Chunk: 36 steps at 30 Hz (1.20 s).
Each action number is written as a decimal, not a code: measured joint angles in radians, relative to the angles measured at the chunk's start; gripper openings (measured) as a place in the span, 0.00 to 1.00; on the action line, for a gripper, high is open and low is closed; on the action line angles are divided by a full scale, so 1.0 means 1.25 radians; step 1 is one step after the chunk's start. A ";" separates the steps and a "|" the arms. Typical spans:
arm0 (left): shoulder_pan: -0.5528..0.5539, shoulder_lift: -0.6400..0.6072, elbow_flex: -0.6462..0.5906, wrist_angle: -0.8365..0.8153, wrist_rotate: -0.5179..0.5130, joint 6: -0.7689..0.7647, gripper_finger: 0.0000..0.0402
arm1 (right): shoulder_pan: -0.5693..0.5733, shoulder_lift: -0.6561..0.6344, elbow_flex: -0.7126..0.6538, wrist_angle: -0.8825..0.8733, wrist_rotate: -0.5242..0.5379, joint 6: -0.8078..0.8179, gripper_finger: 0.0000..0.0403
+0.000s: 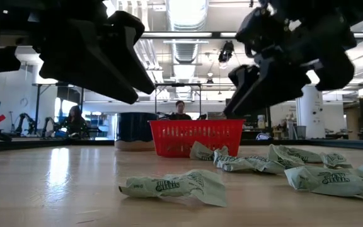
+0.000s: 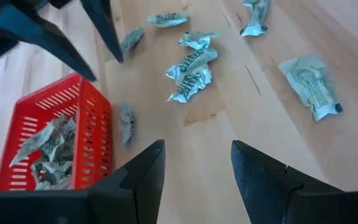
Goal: Pick and place Stevia / Truvia into bins
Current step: Put the white stevia packet into the red basket
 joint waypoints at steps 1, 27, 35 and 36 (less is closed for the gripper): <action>0.000 0.000 0.000 0.000 0.000 0.000 0.42 | 0.000 0.008 0.000 0.002 -0.002 0.006 0.32; 0.007 -0.001 -0.010 -0.001 -0.001 -0.001 0.42 | -0.049 0.045 0.010 -0.001 -0.044 0.031 0.29; 0.007 -0.001 -0.010 -0.002 -0.001 -0.001 0.42 | -0.040 0.097 0.010 0.009 -0.047 0.050 0.26; 0.007 -0.001 -0.010 -0.002 -0.001 -0.001 0.42 | -0.040 0.106 0.010 0.016 -0.047 0.050 0.26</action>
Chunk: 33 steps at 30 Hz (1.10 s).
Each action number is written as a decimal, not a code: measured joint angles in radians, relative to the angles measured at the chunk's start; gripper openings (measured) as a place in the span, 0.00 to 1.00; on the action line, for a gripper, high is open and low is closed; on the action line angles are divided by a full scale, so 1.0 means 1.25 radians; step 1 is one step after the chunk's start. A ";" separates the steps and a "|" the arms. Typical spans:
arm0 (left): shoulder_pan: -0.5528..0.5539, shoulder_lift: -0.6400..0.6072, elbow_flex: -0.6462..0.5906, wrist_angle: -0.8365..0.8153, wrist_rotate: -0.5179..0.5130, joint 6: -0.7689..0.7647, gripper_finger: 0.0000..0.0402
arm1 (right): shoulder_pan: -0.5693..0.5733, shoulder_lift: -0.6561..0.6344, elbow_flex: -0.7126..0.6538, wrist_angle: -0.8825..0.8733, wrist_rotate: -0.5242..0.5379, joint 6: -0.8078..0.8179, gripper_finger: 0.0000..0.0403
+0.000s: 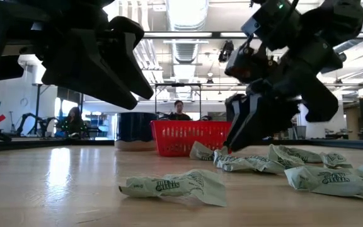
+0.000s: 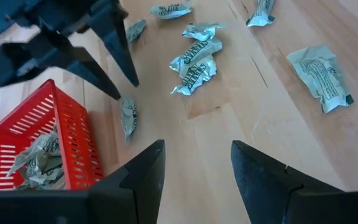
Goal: Pick and place Stevia / Truvia into bins
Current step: Put the white stevia packet into the red basket
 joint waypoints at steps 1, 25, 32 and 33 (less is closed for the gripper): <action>0.000 0.000 0.000 0.000 0.000 0.000 0.42 | 0.000 0.006 0.000 0.002 0.000 0.000 0.26; 0.000 0.000 -0.003 -0.001 0.000 0.000 0.42 | 0.000 0.032 0.003 0.045 0.041 -0.030 0.16; 0.000 0.000 -0.003 -0.001 0.000 0.000 0.42 | 0.000 0.032 0.004 0.040 0.057 -0.089 0.03; 0.000 0.000 -0.003 -0.001 0.000 0.000 0.42 | 0.000 0.032 0.005 0.041 0.057 -0.091 0.03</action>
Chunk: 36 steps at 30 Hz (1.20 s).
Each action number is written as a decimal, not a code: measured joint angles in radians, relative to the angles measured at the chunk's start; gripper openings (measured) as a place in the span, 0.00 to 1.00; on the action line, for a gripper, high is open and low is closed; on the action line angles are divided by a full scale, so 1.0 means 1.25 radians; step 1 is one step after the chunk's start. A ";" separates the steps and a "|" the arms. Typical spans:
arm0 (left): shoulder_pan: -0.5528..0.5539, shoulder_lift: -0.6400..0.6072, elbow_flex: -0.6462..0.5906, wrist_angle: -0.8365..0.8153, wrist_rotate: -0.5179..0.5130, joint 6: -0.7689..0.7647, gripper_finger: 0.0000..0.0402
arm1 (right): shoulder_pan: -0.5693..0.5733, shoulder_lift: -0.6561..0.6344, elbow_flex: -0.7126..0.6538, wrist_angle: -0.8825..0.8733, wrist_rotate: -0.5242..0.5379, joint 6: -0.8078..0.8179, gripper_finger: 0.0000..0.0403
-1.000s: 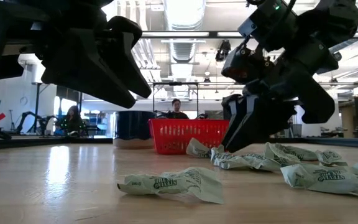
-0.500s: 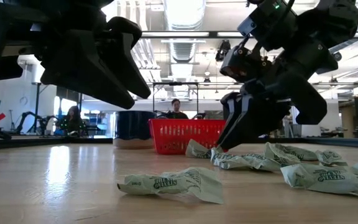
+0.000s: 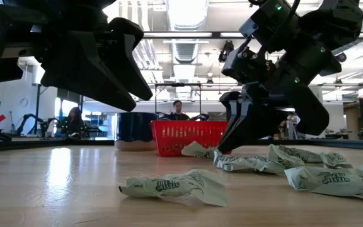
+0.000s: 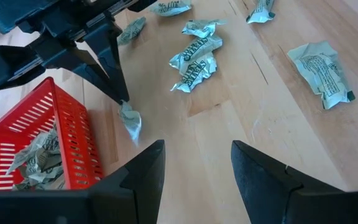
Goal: Pick and place Stevia / Truvia into bins
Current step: Put the white stevia packet into the red basket
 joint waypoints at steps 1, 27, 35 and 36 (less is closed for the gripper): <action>0.000 0.000 0.000 0.000 0.000 0.000 0.42 | 0.000 0.000 0.001 0.000 0.000 -0.001 0.02; 0.000 0.000 -0.006 0.000 0.000 0.000 0.42 | 0.012 -0.173 0.003 -0.067 0.243 -0.036 0.02; 0.002 0.000 -0.006 0.000 0.000 0.002 0.42 | -0.050 -0.163 0.003 -0.097 0.252 0.056 0.03; 0.002 0.000 -0.006 0.000 0.000 0.002 0.42 | -0.050 -0.163 0.003 -0.098 0.252 0.055 0.04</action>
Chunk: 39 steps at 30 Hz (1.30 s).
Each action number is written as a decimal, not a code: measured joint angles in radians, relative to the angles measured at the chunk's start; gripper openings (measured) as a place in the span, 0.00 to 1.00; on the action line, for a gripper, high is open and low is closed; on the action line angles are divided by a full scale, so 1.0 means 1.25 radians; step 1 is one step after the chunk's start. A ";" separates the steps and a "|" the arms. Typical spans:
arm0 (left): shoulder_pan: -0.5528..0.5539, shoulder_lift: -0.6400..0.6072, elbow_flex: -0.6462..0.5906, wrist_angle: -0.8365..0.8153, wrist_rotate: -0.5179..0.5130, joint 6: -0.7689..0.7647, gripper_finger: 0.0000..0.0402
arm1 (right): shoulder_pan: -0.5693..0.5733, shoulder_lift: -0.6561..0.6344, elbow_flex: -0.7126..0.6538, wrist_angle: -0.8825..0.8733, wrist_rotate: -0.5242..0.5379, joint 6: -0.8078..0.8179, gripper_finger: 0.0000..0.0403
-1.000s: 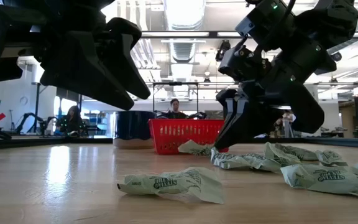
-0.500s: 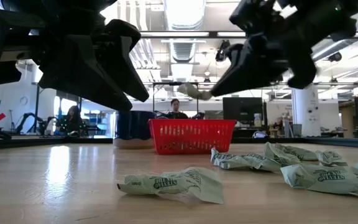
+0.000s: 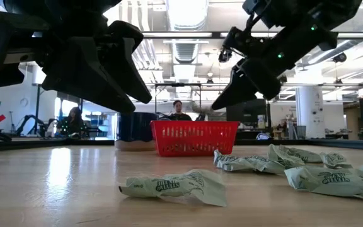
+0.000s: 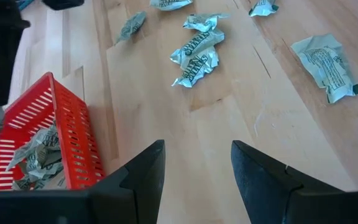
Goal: Pick and place Stevia / Truvia into bins
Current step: Put the white stevia packet into the red basket
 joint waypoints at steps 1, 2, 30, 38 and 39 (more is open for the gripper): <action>0.001 0.000 0.000 0.000 0.000 0.000 0.42 | 0.001 0.000 0.000 0.000 -0.001 -0.004 0.05; 0.001 0.000 0.000 0.000 0.000 0.000 0.42 | 0.002 0.000 0.000 0.000 -0.003 -0.005 0.07; 0.006 0.000 -0.006 0.057 0.003 0.006 0.42 | 0.150 -0.069 -0.006 -0.306 -0.193 0.266 0.26; 0.046 0.061 -0.013 0.246 0.078 0.091 0.42 | 0.201 -0.068 -0.023 -0.352 -0.192 0.368 0.26; 0.056 0.070 -0.007 0.250 0.088 0.091 0.42 | 0.207 -0.068 -0.023 -0.350 -0.192 0.368 0.26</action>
